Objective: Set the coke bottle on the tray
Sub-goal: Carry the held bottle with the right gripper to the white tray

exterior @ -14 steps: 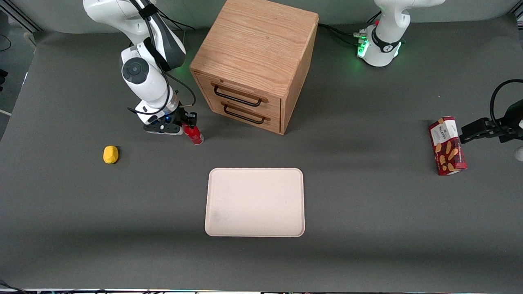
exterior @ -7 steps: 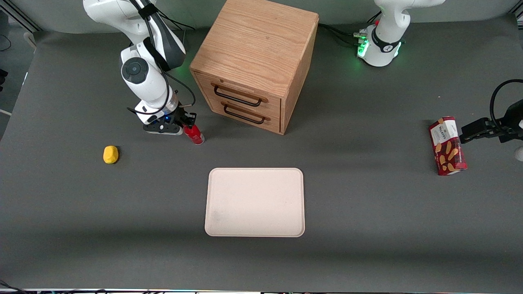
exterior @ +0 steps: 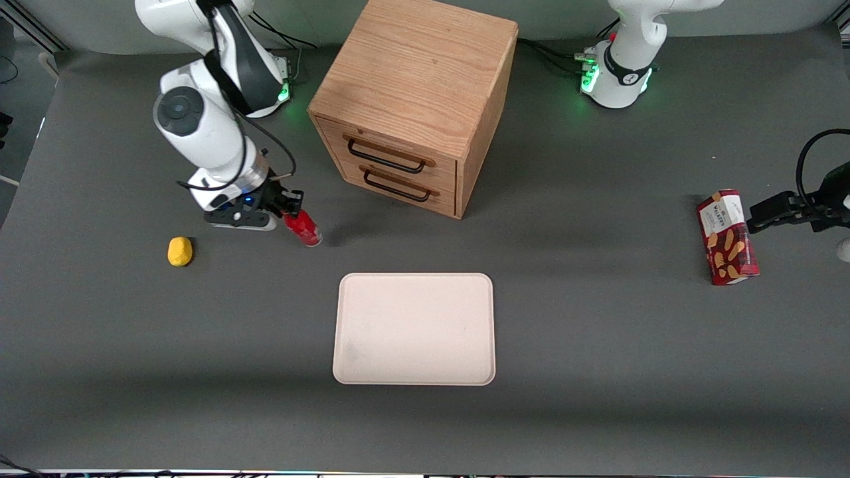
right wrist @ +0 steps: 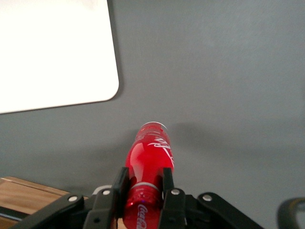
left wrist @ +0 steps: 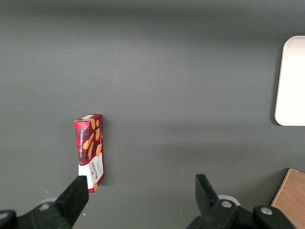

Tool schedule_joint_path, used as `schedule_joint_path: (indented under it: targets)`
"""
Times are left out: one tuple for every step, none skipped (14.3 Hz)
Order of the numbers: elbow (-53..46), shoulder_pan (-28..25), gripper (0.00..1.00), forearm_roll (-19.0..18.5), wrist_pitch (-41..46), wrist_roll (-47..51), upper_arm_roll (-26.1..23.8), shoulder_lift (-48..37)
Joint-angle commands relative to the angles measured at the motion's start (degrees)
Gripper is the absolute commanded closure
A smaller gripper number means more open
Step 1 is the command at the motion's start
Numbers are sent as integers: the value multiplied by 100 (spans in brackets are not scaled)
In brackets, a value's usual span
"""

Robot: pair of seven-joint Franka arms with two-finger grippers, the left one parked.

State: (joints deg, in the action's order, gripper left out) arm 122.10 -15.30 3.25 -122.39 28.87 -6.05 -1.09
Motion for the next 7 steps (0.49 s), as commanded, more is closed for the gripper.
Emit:
schedule_joint_path:
  targets:
    - [-1307,27,100,-26,880,-128,121,450]
    - [-1738,36,100,-26,1188,-154,156,608]
    - [-2204,27,100,-26,1434,-163,226,801]
    - [-2739,36,100,-35,1741,-171,253,1003]
    - [-3406,27,100,-122,2118,-206,314,1310]
    - [-4082,18,100,-288,2540,-207,315,1626]
    - [-4837,18,100,-429,3014,-207,306,2003]
